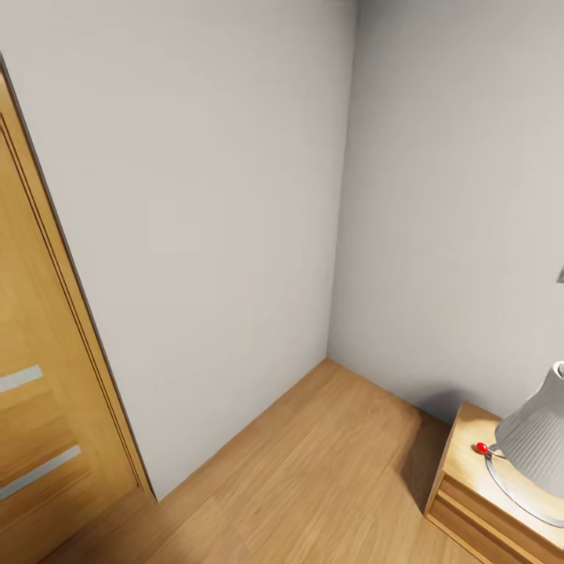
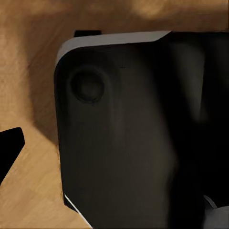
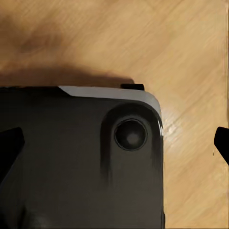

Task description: In the bedroom, organize the workspace by keeping the computer under the desk, ensuring the monitor is on the desk, placing the keyboard on the desk next to the monitor, placing the mouse on the desk next to the keyboard, moving the folder from the swivel chair onto the desk next to the mouse, stacking the notebook on top of the folder with the pen on top of the notebook, and positioning the swivel chair next to the desk.

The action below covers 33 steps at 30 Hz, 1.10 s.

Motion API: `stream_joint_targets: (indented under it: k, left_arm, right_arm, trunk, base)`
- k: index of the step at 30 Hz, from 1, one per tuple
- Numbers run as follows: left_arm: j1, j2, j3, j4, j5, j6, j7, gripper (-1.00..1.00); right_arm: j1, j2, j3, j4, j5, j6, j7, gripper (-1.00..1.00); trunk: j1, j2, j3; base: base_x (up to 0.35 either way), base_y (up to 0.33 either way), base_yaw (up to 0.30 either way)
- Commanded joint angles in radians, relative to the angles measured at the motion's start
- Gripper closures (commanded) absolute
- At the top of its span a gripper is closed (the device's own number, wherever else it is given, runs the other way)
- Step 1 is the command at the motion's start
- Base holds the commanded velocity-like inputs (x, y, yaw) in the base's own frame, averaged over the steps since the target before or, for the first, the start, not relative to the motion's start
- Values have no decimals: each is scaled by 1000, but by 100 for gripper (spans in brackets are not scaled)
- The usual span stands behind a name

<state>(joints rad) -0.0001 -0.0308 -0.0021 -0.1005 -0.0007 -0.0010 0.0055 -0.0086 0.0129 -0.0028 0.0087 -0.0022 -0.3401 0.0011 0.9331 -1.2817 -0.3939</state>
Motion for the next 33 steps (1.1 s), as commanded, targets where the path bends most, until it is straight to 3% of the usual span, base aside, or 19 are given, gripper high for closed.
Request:
stream_joint_targets:
  k: [1,4,10,11,16,17,21,22,25,27,33]
  left_arm:
    - [0,8,0,-29,0,0,1,-100]
    - [0,20,0,-144,0,-1,1,-100]
    - [0,24,3,-278,21,-2,3,-100]
    - [0,24,5,-290,32,-2,3,-100]
    - [0,28,11,-323,161,-8,-5,-100]
    - [0,31,12,-320,173,-12,-6,-100]
    - [0,61,15,-270,208,-120,-9,-100]
    - [0,66,13,-243,212,-185,-9,-100]
    - [0,69,11,-204,215,-287,-10,-100]
    - [0,70,11,-166,217,-413,-10,-100]
    - [0,71,12,-150,218,-476,-10,-100]
  right_arm:
    - [-1,0,-1,0,-1,-53,0,-100]
    - [-1,1,0,-35,0,-183,0,-100]
    - [-1,0,-1,-173,-1,-265,-1,-100]
    - [-1,-1,-1,-191,-1,-268,-1,-100]
    - [-2,-2,-2,-282,-1,-281,-1,-100]
    - [-3,-3,-2,-286,-1,-282,-1,-100]
    - [-6,-16,-3,-292,-2,-285,-5,-100]
    - [-7,-17,-3,-285,-2,-285,-7,-100]
    - [-7,-19,-3,-265,-3,-286,-9,-100]
    - [-8,-20,-3,-246,-3,-301,-17,-100]
    - [-8,-19,-2,-231,-3,-372,-59,-100]
  trunk:
    - [-4,7,2]
    - [-15,28,12]
    - [-38,70,30]
    - [-42,77,34]
    - [-61,112,49]
    - [-65,119,52]
    - [-73,133,59]
    - [-73,133,59]
    - [-73,133,59]
    - [-73,133,59]
    - [-73,133,59]
  base:
    - [0,0,12]
    - [0,0,120]
    - [0,0,246]
    - [0,0,275]
    - [0,0,284]
    - [0,0,287]
    - [0,0,289]
    - [0,0,289]
    - [0,0,290]
    - [0,0,291]
    - [0,0,293]
